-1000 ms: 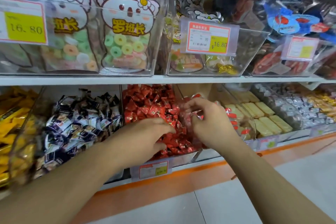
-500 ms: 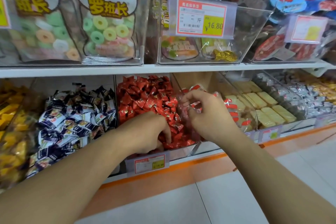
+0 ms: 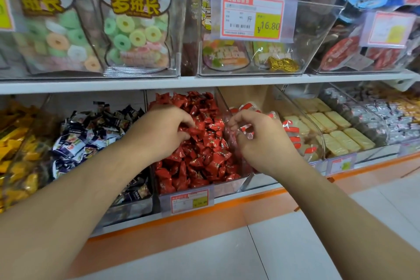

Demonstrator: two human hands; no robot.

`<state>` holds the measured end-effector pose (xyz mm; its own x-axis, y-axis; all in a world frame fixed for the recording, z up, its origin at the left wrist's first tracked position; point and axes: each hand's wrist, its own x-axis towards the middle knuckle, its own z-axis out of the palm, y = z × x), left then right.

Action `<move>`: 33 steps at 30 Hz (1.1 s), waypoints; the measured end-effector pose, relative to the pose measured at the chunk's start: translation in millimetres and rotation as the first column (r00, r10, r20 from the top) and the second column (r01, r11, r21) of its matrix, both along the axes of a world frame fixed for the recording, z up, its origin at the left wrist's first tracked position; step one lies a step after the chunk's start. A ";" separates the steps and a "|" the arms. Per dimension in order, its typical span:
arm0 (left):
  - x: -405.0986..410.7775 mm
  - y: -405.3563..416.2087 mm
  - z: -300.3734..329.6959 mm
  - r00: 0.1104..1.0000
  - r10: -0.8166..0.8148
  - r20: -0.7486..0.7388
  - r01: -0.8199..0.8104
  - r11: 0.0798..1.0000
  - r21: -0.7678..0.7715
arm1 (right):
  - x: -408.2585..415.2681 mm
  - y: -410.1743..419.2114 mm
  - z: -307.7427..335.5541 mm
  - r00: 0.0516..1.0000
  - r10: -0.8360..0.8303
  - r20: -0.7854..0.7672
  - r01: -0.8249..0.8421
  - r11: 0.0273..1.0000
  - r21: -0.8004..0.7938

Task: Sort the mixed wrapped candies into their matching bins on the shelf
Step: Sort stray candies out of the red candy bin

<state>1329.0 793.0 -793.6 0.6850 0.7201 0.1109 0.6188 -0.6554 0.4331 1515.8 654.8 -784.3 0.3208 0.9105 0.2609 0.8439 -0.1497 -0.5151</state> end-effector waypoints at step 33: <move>-62.4 -2.5 -21.1 0.928 -0.318 -0.194 0.338 0.937 0.084 | -28.2 24.2 -13.7 0.912 0.288 -0.292 -0.369 0.887 -0.277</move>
